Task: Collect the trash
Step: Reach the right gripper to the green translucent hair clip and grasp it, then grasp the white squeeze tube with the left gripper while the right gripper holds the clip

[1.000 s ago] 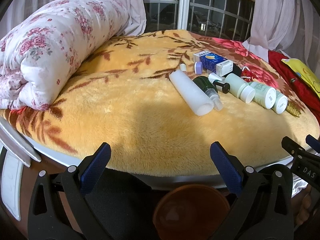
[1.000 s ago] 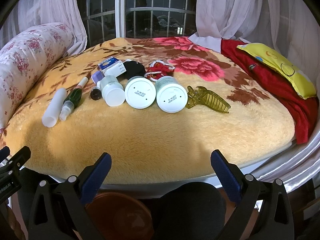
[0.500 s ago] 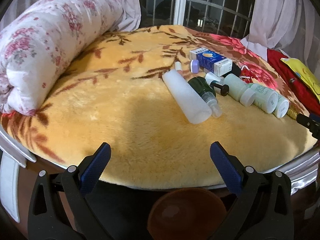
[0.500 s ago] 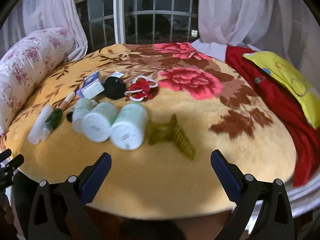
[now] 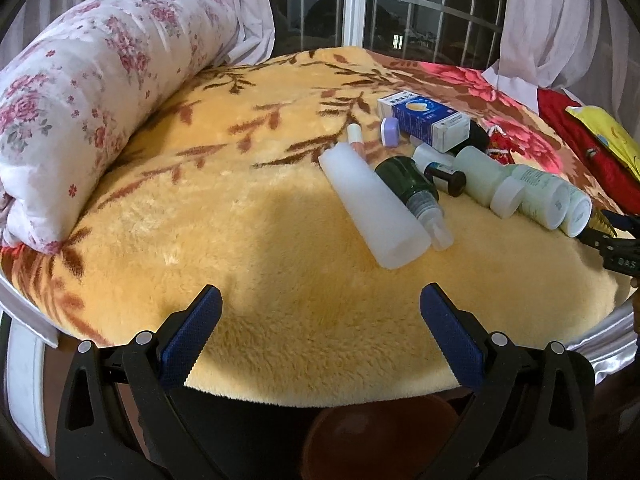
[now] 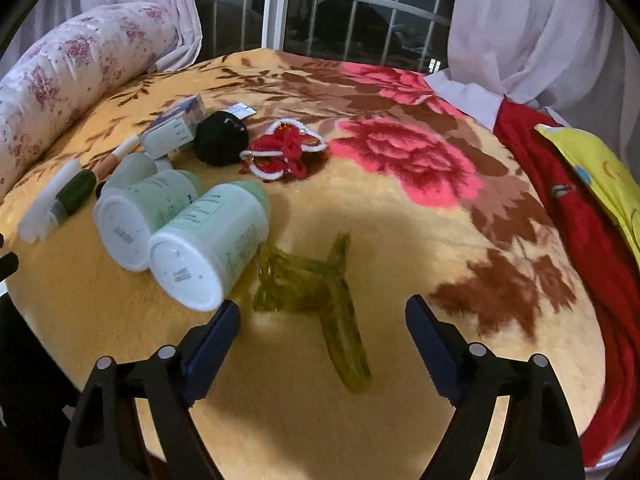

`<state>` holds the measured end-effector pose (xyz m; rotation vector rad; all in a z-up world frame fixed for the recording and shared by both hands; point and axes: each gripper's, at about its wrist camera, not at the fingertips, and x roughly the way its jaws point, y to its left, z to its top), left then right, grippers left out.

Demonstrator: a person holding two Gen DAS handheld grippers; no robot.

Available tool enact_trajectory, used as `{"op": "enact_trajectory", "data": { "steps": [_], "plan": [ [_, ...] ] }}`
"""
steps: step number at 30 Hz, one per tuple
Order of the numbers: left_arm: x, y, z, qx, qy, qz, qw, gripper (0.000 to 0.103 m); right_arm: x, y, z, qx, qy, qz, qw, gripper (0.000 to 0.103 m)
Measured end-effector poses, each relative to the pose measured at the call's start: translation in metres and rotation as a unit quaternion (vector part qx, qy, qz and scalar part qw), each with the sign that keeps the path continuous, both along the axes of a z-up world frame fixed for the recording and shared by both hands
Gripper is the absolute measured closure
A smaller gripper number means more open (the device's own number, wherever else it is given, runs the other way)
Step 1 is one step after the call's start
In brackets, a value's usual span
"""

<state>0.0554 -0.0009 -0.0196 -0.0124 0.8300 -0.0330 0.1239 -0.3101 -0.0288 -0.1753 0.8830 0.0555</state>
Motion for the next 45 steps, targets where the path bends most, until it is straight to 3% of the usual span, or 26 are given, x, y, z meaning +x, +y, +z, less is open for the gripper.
{"op": "enact_trajectory", "data": {
  "steps": [5, 9, 10, 16, 20, 23, 27, 36, 41, 45],
  "plan": [
    [0.003, -0.001, 0.001, 0.004, 0.002, 0.001, 1.0, 0.006, 0.02, -0.009, -0.006, 0.04, 0.013, -0.017, 0.999, 0.03],
    [0.005, -0.001, 0.001, 0.006, 0.003, 0.002, 1.0, 0.006, 0.028, -0.012, -0.015, 0.063, 0.024, -0.032, 0.997, 0.058],
    [0.005, -0.001, 0.002, 0.007, 0.002, 0.001, 1.0, 0.006, 0.027, -0.012, -0.015, 0.06, 0.021, -0.036, 0.997, 0.059],
    [0.002, -0.007, 0.011, 0.014, -0.011, -0.014, 0.9997, 0.006, 0.01, -0.022, -0.004, 0.093, -0.009, -0.057, 0.994, 0.06],
    [0.014, -0.009, 0.008, -0.028, 0.011, -0.022, 0.9993, 0.006, -0.009, -0.032, 0.008, 0.101, -0.035, -0.075, 0.991, 0.059],
    [0.027, -0.014, 0.004, -0.045, 0.026, -0.011, 0.9986, 0.006, -0.021, -0.038, 0.014, 0.109, -0.052, -0.083, 0.989, 0.059],
    [0.047, -0.023, 0.004, -0.03, 0.033, 0.016, 0.9989, 0.006, -0.037, -0.038, 0.016, 0.123, -0.058, -0.081, 0.987, 0.059],
    [0.07, 0.0, 0.004, -0.035, 0.039, 0.07, 0.9962, 0.006, -0.048, -0.029, 0.01, 0.13, -0.06, -0.062, 0.988, 0.059],
    [0.097, -0.003, -0.012, 0.022, 0.066, 0.11, 0.9915, 0.006, -0.045, -0.025, 0.006, 0.137, -0.055, -0.056, 0.987, 0.059],
    [0.11, -0.001, -0.02, 0.035, 0.068, 0.113, 0.9907, 0.006, -0.045, -0.021, 0.005, 0.138, -0.054, -0.051, 0.988, 0.059]
  ]
}}
